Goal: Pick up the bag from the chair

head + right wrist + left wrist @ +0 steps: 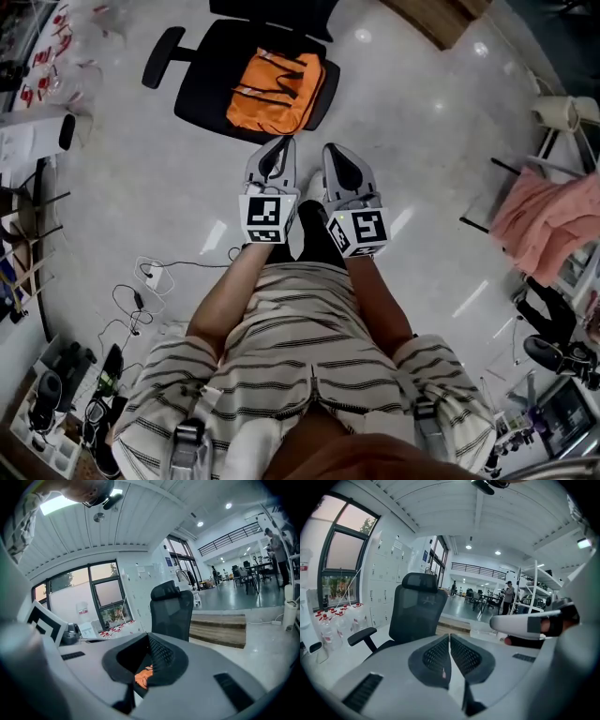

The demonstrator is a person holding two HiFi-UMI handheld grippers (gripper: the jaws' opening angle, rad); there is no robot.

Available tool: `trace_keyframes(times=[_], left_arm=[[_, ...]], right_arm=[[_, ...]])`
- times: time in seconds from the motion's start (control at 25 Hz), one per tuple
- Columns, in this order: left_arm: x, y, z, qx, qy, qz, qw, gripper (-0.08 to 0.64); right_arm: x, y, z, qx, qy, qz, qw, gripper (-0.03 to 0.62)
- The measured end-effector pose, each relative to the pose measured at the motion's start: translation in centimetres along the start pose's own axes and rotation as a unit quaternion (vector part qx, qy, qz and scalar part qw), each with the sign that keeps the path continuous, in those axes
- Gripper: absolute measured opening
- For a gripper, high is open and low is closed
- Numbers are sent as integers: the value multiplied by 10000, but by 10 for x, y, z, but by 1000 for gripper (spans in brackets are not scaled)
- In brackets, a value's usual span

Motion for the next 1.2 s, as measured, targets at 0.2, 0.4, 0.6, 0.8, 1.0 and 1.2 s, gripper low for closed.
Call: trace_keyframes(times=[0.2, 0.4, 0.6, 0.8, 1.0, 1.2], left_arm=[[9, -10, 13, 145, -77, -8, 9999, 26], [14, -17, 25, 314, -155, -66, 9994, 26], [20, -28, 40, 567, -144, -192, 9981, 26], [26, -37, 56, 801, -200, -291, 9962, 75], [30, -45, 70, 1010, -127, -310, 9943, 121], [32, -58, 77, 1244, -47, -283, 9918, 173]], right_arm=[[3, -9, 5, 45, -148, 62, 9999, 18], [5, -14, 8, 85, -291, 78, 9995, 18], [4, -19, 12, 127, -395, 127, 9991, 18], [1, -24, 15, 172, -441, 172, 9987, 18], [-5, -30, 19, 218, -457, 218, 9985, 18], [-6, -32, 23, 224, -424, 225, 9986, 18]])
Point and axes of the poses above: the fingertips, and each gripper's own axes: z forward along the fingers, x to its left, y out of its top, the point moved 10 cm from there along -z, backward along the fingers, and after that the axes turned 6 degrees about y, right-handed, at the moved point
